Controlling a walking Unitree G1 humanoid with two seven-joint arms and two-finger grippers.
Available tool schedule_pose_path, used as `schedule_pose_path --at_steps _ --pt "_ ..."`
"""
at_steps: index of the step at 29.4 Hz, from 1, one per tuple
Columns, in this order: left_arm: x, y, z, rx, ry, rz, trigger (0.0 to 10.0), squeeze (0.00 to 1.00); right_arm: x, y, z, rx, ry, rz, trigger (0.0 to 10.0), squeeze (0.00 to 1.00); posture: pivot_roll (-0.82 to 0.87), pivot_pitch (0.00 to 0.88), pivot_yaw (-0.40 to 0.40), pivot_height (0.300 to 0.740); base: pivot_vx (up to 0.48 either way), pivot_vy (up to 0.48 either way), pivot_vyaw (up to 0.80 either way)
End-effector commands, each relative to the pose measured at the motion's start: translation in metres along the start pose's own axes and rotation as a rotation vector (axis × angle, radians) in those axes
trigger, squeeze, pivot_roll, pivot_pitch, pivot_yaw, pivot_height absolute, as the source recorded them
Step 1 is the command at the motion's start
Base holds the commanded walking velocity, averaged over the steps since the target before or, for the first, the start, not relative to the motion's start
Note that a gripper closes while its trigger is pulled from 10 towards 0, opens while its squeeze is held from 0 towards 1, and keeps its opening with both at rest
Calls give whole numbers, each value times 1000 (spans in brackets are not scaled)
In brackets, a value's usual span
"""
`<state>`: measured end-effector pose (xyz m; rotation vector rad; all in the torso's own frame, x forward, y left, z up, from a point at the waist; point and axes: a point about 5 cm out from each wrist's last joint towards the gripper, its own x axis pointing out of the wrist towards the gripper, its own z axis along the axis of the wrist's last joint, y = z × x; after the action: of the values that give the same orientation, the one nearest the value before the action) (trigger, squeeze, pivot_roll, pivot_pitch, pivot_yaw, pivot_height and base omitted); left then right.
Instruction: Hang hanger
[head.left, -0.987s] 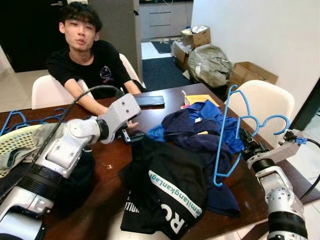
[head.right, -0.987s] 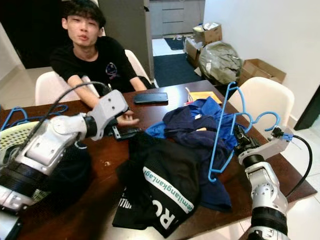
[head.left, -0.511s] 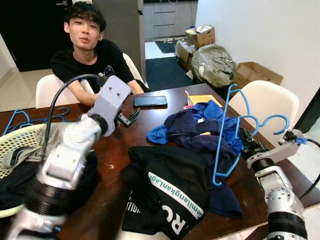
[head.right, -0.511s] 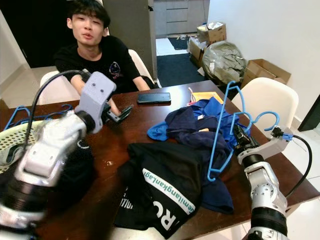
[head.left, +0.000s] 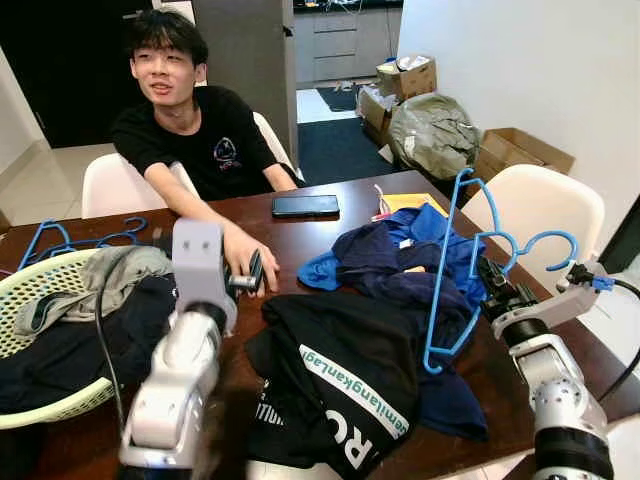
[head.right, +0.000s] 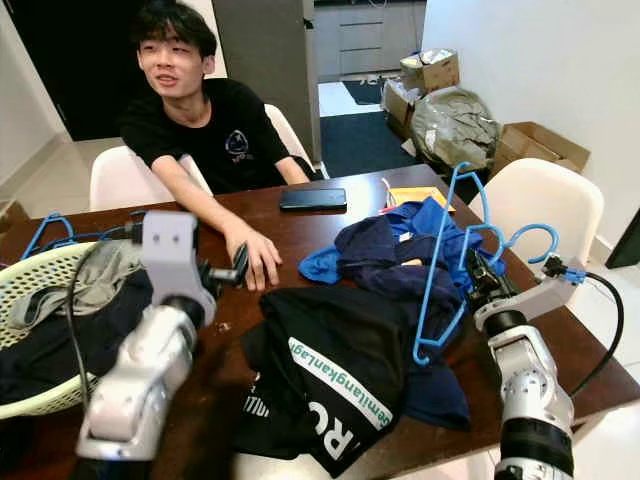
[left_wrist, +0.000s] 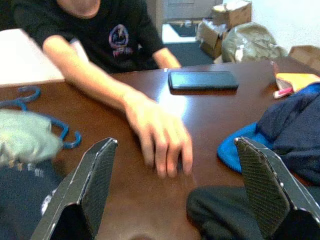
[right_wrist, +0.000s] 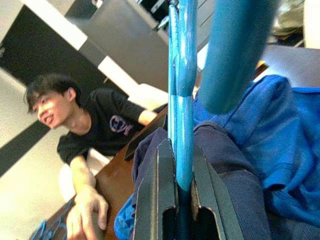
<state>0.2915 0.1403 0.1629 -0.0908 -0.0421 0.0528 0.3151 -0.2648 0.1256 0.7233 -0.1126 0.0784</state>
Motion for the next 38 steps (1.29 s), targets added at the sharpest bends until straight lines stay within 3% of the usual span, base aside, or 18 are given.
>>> schedule_pose_path --at_steps 1,15,19,23,27,30,31,34,38 --pt "-4 1 -5 -34 8 31 10000 0 1 7 3 -51 -7 42 10000 0 -15 0 30 740 0 -480 800" --pt "-12 -9 -3 -46 -12 10 10000 0 2 9 4 -40 -13 59 10000 0 -12 0 24 740 0 -480 745" --pt "-16 -15 0 -81 -13 12 10000 0 1 8 3 -19 -10 51 10000 0 -16 0 25 740 0 0 0" --pt "-31 -7 -6 -190 90 132 10000 0 1 8 1 -25 4 47 10000 0 -15 0 22 740 0 0 0" --pt "-39 -1 -9 -212 133 179 10000 0 0 8 1 -28 8 47 10000 0 -13 0 20 740 0 0 0" --pt "-62 8 -16 -383 241 327 10000 0 0 8 1 -31 19 46 10000 0 -11 6 9 740 0 0 0" --pt "-62 8 -16 -383 241 327 10000 0 0 8 1 -31 19 46 10000 0 -11 6 9 740 0 0 0" --pt "-80 18 -15 -397 272 416 10000 0 0 7 3 -30 25 42 10000 0 -4 19 3 740 0 0 0" --pt "-86 24 -21 -412 307 458 10000 0 0 7 3 -27 28 41 10000 0 -4 21 0 740 0 0 0"
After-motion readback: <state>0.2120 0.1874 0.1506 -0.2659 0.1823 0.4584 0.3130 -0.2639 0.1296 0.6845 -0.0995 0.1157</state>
